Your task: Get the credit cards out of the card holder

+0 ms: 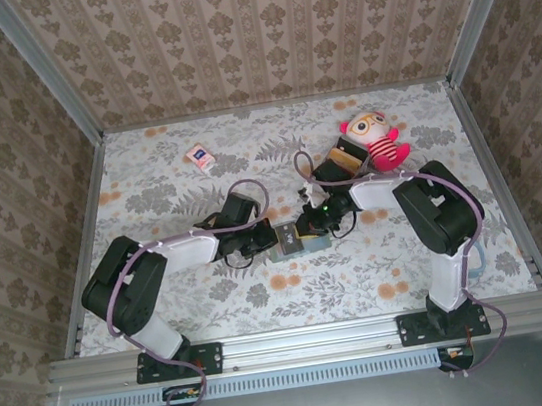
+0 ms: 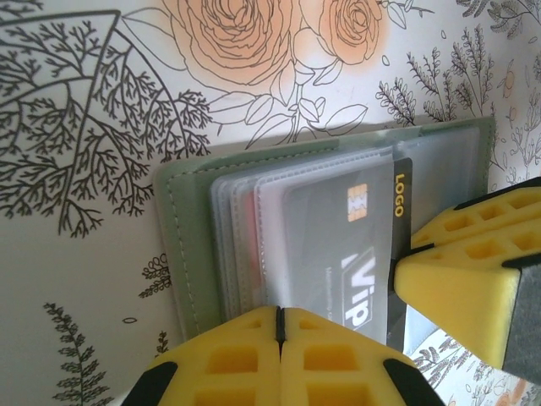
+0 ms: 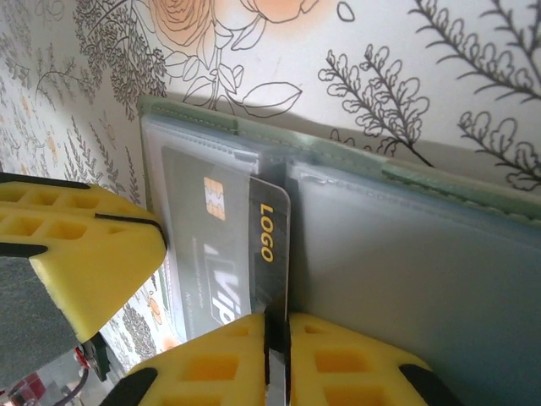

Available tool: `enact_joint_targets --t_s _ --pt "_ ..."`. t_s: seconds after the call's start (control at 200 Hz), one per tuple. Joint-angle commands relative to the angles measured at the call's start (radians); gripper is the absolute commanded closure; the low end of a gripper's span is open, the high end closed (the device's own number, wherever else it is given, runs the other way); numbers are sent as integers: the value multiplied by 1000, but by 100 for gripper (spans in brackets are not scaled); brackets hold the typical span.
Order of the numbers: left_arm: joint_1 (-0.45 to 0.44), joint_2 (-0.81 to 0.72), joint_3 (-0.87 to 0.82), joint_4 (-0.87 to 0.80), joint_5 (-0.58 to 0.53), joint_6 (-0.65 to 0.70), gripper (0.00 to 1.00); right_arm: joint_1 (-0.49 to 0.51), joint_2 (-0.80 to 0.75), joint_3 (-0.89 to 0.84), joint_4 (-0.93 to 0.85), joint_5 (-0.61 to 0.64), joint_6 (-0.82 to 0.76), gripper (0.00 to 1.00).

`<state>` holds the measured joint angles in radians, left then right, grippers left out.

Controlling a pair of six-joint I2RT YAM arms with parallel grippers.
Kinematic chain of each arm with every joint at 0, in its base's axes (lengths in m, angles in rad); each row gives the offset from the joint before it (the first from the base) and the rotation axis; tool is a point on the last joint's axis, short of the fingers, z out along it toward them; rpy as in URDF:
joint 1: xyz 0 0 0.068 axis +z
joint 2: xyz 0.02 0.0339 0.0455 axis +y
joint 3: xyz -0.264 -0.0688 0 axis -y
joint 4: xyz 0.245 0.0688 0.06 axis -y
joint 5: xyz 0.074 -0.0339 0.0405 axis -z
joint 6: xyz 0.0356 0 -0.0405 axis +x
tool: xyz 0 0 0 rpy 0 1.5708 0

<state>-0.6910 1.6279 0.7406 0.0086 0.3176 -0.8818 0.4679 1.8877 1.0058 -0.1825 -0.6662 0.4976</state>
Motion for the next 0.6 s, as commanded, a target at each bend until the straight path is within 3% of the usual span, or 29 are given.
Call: enact_joint_targets --t_s 0.0,0.28,0.445,0.595 --pt "13 -1 -22 -75 -41 35 100 -16 -25 -31 22 32 16 97" --pt "27 -19 -29 -68 -34 37 100 -77 -136 -87 1 43 -4 100" --pt "31 -46 -9 -39 39 55 85 -95 -204 -107 -9 16 -17 100" --pt "36 -125 36 -110 49 93 67 -101 -266 -114 7 -44 -19 100"
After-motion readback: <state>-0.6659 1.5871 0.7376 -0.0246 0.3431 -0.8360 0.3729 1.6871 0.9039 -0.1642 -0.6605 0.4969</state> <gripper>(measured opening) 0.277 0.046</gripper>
